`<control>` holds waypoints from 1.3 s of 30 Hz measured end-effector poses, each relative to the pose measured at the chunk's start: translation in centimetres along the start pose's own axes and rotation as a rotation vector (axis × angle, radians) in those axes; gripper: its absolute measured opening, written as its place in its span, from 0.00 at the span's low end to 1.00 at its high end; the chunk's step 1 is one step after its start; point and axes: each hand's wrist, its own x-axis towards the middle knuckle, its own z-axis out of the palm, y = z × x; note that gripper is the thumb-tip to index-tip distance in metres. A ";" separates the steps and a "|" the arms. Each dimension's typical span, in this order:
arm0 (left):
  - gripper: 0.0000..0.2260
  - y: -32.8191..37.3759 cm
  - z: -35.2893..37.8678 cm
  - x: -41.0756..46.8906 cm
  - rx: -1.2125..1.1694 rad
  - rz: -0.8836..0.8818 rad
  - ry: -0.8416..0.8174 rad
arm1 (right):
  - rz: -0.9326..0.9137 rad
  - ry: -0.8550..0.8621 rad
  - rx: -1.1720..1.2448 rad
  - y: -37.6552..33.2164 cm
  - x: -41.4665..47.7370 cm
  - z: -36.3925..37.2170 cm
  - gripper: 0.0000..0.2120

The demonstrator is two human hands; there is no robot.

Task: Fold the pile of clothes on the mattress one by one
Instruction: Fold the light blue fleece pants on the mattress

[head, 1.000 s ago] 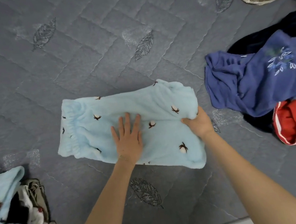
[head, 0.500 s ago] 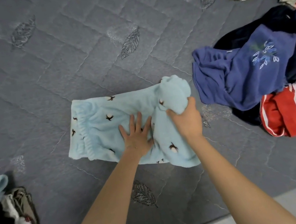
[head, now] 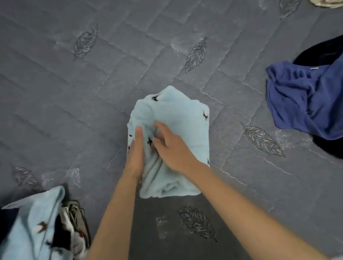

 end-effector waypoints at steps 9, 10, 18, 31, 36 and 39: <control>0.24 -1.9 -5.9 1.0 0.479 0.228 0.189 | -0.238 0.230 -0.612 6.7 1.0 -0.7 0.28; 0.26 -2.6 -6.8 1.3 0.525 0.234 0.202 | -0.208 0.194 -0.664 7.2 1.1 -0.6 0.30; 0.23 -4.9 -2.9 1.0 1.412 0.618 0.497 | -0.237 0.320 -0.566 7.9 2.3 0.0 0.22; 0.39 -11.3 -5.7 -0.2 1.204 0.217 0.648 | 0.084 0.092 -0.711 5.7 9.4 -3.9 0.45; 0.35 -11.3 -6.1 -1.5 0.380 -0.046 0.481 | 0.264 -0.083 -0.371 5.7 8.6 -6.0 0.49; 0.23 -9.5 -6.2 -1.0 0.092 -0.073 0.411 | 0.280 -0.151 -0.212 5.3 7.0 -6.9 0.33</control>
